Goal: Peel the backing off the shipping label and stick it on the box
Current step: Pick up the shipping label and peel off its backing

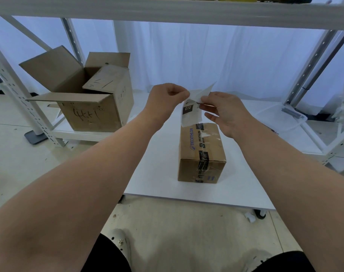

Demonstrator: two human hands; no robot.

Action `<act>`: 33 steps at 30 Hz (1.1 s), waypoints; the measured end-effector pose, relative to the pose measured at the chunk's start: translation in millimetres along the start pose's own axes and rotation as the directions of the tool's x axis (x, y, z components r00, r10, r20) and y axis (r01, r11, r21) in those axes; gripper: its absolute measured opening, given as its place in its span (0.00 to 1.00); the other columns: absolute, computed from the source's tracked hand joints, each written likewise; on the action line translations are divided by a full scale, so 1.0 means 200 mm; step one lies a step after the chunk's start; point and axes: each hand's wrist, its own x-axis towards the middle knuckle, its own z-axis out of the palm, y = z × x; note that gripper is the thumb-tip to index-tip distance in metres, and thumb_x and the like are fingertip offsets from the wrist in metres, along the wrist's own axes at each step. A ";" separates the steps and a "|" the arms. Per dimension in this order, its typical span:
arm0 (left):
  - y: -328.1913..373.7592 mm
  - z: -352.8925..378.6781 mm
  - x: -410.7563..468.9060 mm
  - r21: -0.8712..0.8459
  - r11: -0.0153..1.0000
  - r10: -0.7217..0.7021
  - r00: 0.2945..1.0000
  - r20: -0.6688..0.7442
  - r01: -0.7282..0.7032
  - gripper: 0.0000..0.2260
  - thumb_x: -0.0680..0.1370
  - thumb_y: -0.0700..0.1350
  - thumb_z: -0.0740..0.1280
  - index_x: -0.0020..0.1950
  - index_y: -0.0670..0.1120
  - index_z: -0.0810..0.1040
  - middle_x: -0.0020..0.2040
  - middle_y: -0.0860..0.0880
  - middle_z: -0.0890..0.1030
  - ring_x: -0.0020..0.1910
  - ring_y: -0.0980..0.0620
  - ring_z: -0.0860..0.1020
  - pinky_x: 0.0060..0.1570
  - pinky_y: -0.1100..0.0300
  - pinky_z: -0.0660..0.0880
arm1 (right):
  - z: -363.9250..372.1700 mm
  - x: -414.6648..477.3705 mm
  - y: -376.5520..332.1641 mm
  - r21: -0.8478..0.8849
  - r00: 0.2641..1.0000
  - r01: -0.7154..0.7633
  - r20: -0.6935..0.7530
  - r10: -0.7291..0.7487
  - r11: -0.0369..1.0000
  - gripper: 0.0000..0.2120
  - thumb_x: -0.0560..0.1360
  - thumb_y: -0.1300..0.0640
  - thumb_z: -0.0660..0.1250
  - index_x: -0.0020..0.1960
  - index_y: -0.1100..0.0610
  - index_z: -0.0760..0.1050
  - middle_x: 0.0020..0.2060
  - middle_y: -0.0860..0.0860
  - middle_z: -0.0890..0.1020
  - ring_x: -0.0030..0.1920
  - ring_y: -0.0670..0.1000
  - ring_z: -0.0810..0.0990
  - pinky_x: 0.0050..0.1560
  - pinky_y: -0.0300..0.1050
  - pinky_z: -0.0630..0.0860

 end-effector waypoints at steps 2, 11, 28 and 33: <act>-0.01 -0.01 0.01 -0.012 1.000 -0.006 1.000 -0.017 0.006 0.04 0.74 0.40 0.70 0.40 0.48 0.78 0.41 0.52 0.81 0.39 0.58 0.77 0.43 0.68 0.75 | 0.01 0.00 0.00 0.002 1.000 0.000 0.024 0.000 1.000 0.04 0.73 0.64 0.67 0.43 0.56 0.78 0.42 0.52 0.82 0.45 0.49 0.79 0.50 0.42 0.74; -0.01 -0.01 0.00 0.022 0.999 -0.041 0.991 -0.131 0.044 0.15 0.74 0.42 0.70 0.53 0.46 0.65 0.43 0.44 0.79 0.36 0.53 0.74 0.27 0.75 0.68 | 0.02 0.00 0.03 0.025 0.997 -0.035 -0.062 0.036 0.999 0.05 0.72 0.64 0.68 0.41 0.54 0.77 0.36 0.51 0.82 0.37 0.47 0.79 0.48 0.42 0.73; -0.06 -0.02 0.03 0.052 0.993 -0.101 0.986 -0.134 0.109 0.08 0.75 0.40 0.67 0.45 0.46 0.68 0.44 0.45 0.80 0.33 0.57 0.75 0.26 0.73 0.69 | 0.02 0.00 0.02 -0.158 0.972 0.182 -0.121 -0.202 0.971 0.08 0.72 0.64 0.69 0.47 0.54 0.74 0.37 0.52 0.83 0.35 0.46 0.80 0.41 0.37 0.74; -0.07 -0.03 0.03 0.158 0.984 -0.081 0.997 -0.008 0.082 0.03 0.76 0.37 0.64 0.47 0.44 0.77 0.45 0.47 0.79 0.34 0.57 0.74 0.32 0.70 0.70 | 0.00 0.00 0.01 -0.280 0.965 0.245 -0.025 -0.262 0.928 0.03 0.73 0.64 0.68 0.46 0.59 0.79 0.36 0.49 0.81 0.37 0.45 0.80 0.32 0.26 0.72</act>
